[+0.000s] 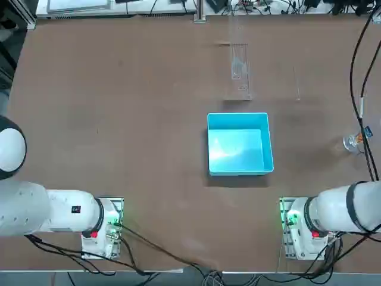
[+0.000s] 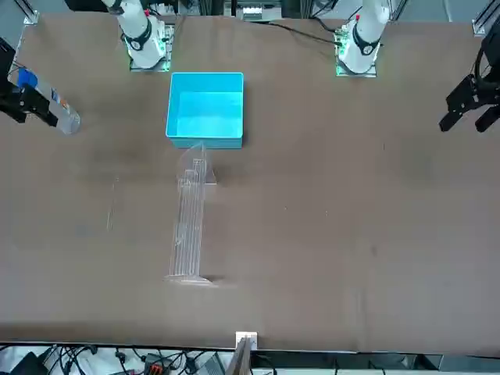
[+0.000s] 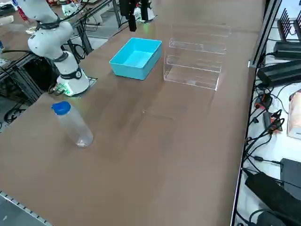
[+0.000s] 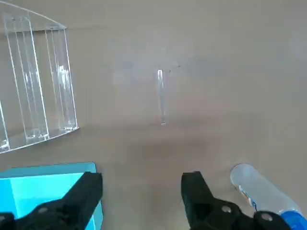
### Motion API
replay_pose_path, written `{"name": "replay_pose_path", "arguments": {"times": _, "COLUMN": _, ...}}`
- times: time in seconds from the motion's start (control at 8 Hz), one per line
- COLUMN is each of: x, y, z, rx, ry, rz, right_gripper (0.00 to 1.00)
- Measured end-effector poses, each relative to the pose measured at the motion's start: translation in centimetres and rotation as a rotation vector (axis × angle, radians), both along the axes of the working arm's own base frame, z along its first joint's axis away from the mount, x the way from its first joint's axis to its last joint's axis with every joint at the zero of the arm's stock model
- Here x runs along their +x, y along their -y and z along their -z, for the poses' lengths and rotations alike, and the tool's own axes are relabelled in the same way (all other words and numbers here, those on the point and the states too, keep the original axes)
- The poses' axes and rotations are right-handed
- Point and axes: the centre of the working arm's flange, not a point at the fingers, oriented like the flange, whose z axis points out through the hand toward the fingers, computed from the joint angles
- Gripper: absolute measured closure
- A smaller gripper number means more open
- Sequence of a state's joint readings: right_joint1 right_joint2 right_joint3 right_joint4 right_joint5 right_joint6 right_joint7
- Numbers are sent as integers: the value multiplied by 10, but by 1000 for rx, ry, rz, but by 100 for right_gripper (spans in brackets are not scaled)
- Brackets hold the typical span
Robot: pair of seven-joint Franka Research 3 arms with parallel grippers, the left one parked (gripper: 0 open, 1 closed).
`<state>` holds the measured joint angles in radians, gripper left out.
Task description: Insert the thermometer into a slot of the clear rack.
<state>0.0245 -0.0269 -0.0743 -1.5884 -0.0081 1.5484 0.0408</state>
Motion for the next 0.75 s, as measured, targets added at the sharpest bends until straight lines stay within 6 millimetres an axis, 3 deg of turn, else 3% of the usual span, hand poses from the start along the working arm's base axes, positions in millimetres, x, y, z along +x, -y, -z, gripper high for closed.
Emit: {"name": "replay_pose_path", "arguments": {"times": 0.75, "x": 2, "y": 1, "z": 5, "rx": 0, "ry": -17, "rz": -16, "right_gripper": 0}}
